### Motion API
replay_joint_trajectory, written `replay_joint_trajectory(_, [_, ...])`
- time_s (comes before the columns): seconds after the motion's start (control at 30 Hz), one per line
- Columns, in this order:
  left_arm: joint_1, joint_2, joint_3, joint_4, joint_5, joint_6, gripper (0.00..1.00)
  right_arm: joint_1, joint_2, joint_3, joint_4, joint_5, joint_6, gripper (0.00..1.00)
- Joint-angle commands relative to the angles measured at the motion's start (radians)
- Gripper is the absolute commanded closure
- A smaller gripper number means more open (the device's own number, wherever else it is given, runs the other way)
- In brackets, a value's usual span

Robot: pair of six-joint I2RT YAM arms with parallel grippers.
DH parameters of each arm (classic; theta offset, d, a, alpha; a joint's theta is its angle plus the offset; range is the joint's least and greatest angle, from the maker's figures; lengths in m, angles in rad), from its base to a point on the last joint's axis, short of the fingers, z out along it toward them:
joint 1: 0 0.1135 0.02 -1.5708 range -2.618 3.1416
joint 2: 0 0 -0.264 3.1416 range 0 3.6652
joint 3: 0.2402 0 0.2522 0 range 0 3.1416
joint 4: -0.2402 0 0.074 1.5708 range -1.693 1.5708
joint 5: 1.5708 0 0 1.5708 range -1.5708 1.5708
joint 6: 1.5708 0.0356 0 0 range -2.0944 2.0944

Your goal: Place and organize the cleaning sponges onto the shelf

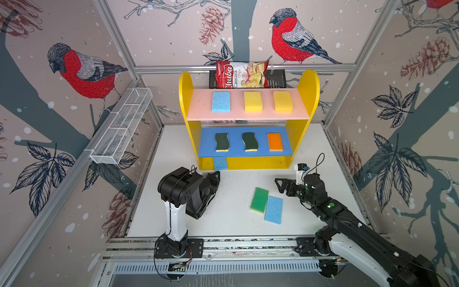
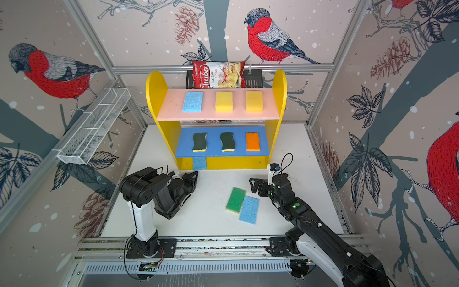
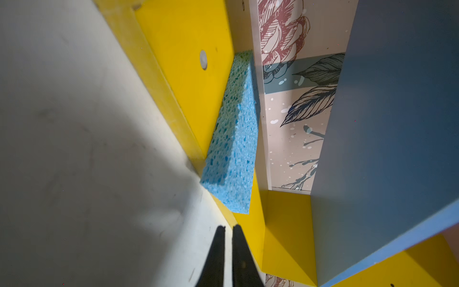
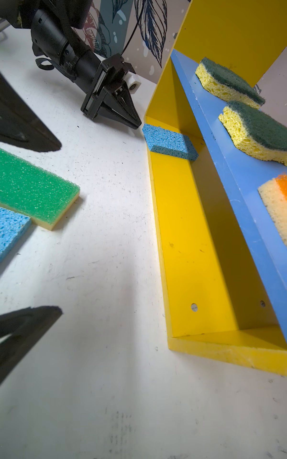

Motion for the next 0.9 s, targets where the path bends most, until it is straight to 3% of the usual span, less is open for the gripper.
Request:
replay_joint_trajectory(0.0, [0.0,0.0,0.014,-0.026,-0.014,-0.002,0.89,-0.001,-0.001,-0.002,0.01,0.011,-0.005,0.04])
replay_joint_trajectory(0.87, [0.026,0.04,0.059,-0.096,-0.035,-0.026,0.88,-0.015,0.0,-0.005,0.011,0.004,-0.006,0.03])
